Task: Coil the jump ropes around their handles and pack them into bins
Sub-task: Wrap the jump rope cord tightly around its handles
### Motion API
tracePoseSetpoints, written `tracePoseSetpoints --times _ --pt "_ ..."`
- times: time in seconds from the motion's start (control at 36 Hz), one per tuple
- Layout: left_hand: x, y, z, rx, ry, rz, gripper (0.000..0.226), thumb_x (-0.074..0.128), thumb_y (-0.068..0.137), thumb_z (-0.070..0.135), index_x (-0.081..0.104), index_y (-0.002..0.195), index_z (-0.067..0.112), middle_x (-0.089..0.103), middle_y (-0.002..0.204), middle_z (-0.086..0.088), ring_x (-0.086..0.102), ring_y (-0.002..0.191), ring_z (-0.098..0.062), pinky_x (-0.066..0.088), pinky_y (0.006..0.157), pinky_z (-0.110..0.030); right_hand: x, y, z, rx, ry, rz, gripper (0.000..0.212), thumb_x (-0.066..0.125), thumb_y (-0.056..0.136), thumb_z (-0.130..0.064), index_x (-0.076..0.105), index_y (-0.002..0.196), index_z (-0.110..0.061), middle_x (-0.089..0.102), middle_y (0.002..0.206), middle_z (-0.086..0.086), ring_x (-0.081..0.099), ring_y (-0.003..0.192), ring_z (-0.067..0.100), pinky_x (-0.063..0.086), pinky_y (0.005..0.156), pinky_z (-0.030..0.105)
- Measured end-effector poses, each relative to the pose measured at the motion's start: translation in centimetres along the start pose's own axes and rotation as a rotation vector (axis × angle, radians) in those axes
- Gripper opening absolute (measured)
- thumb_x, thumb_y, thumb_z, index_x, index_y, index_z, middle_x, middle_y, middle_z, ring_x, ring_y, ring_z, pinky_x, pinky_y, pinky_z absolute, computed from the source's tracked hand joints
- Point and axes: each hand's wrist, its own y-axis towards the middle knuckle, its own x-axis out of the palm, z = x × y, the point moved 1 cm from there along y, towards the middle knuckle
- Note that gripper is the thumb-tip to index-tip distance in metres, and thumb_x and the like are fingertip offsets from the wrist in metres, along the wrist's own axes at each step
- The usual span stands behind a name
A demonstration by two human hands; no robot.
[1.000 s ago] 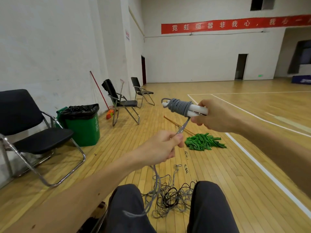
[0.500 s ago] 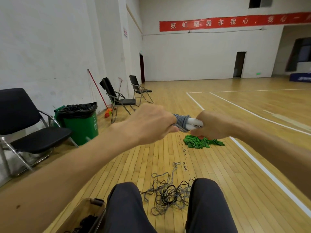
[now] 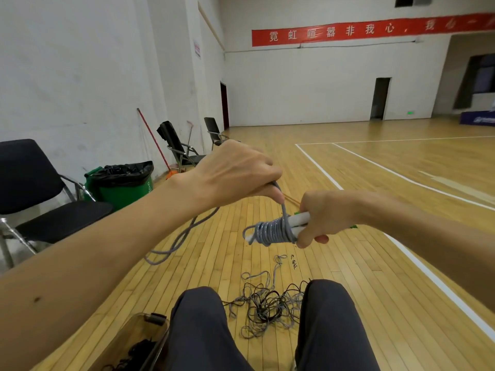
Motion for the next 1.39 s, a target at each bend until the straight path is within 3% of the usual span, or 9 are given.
tracePoseSetpoints --times 0.25,0.58,0.67,0.75,0.81,0.86,0.97,1.14,1.39 --pt "1.5 -1.4 -1.2 -0.067 -0.049 0.009 0.06 0.036 0.086 0.075 0.034 0.056 0.023 0.037 0.046 0.01 0.036 0.037 -0.012 0.014 0.041 -0.02 0.1 -1.9 -1.7 -0.215 0.003 -0.062 0.024 0.075 0.083 -0.029 0.068 0.075 -0.007 0.06 0.055 -0.006 0.048 0.05 0.007 0.039 0.052 0.019" --pt "3.2 -2.2 -1.4 -0.444 -0.506 -0.099 0.076 0.001 0.069 0.096 0.027 0.05 0.028 0.025 0.046 0.015 0.024 0.039 -0.007 0.02 0.045 -0.021 -2.1 -4.8 -3.3 -0.432 0.251 0.05 0.024 0.079 0.084 -0.023 0.061 0.068 -0.022 0.059 0.052 -0.006 0.05 0.049 0.006 0.038 0.049 0.016" --pt "8.8 -4.5 -3.3 -0.671 -0.756 -0.26 0.064 0.021 0.086 0.078 0.037 0.053 0.026 0.034 0.047 0.012 0.041 0.042 -0.007 0.035 0.046 -0.02 -2.4 -5.3 -3.5 -0.44 0.319 0.076 0.022 0.079 0.084 -0.021 0.062 0.07 -0.022 0.059 0.052 -0.005 0.047 0.045 0.006 0.037 0.045 0.015" --pt "23.5 -13.1 -9.4 -1.099 -1.195 -0.553 0.038 0.059 0.09 0.065 0.06 0.09 0.027 0.065 0.079 0.004 0.069 0.087 -0.028 0.057 0.065 -0.028 -2.5 -5.5 -3.7 -0.457 0.427 0.083 0.02 0.079 0.084 -0.016 0.063 0.072 -0.02 0.058 0.053 -0.005 0.048 0.045 0.007 0.037 0.045 0.015" --pt "24.3 -13.9 -9.3 -1.018 -1.272 -0.452 0.05 0.062 0.088 0.065 0.063 0.112 0.02 0.068 0.097 0.001 0.064 0.091 -0.028 0.054 0.078 -0.031 -2.7 -5.3 -3.5 -0.448 0.531 0.126 0.02 0.078 0.083 -0.01 0.064 0.072 -0.018 0.057 0.053 -0.004 0.048 0.045 0.006 0.038 0.045 0.014" --pt "12.0 -8.6 -2.9 -0.919 -1.266 -0.45 0.044 0.057 0.091 0.062 0.064 0.108 0.021 0.067 0.092 0.009 0.057 0.083 -0.009 0.044 0.081 -0.027 -2.9 -4.9 -3.4 -0.417 0.611 0.176 0.021 0.078 0.082 -0.007 0.064 0.071 -0.017 0.055 0.051 -0.005 0.047 0.044 0.005 0.037 0.043 0.014" --pt "3.8 -4.0 2.1 -0.802 -1.421 -0.318 0.038 0.033 0.107 0.037 0.049 0.078 0.018 0.043 0.056 0.01 0.032 0.049 -0.006 0.028 0.051 -0.023 -2.9 -4.1 -3.3 -0.356 0.69 0.208 0.017 0.08 0.08 -0.007 0.065 0.075 -0.014 0.057 0.053 -0.005 0.049 0.045 0.005 0.039 0.043 0.015" --pt "2.8 -2.7 4.3 -0.908 -1.55 -0.317 0.051 0.024 0.102 0.062 0.044 0.086 0.017 0.034 0.059 0.003 0.022 0.053 -0.014 0.018 0.051 -0.029 -3.0 -2.6 -2.5 -0.235 0.815 0.324 0.015 0.079 0.079 -0.001 0.066 0.086 -0.006 0.057 0.058 -0.001 0.051 0.055 0.013 0.041 0.05 0.024" --pt "2.7 -2.4 5.8 -0.844 -1.365 -0.422 0.021 0.036 0.108 0.028 0.048 0.094 0.017 0.037 0.063 0.005 0.033 0.048 -0.005 0.028 0.046 -0.023 -3.1 -0.7 -0.2 -0.059 0.652 0.447 0.016 0.08 0.078 -0.003 0.069 0.089 -0.006 0.062 0.058 0.001 0.053 0.049 0.012 0.044 0.049 0.023"
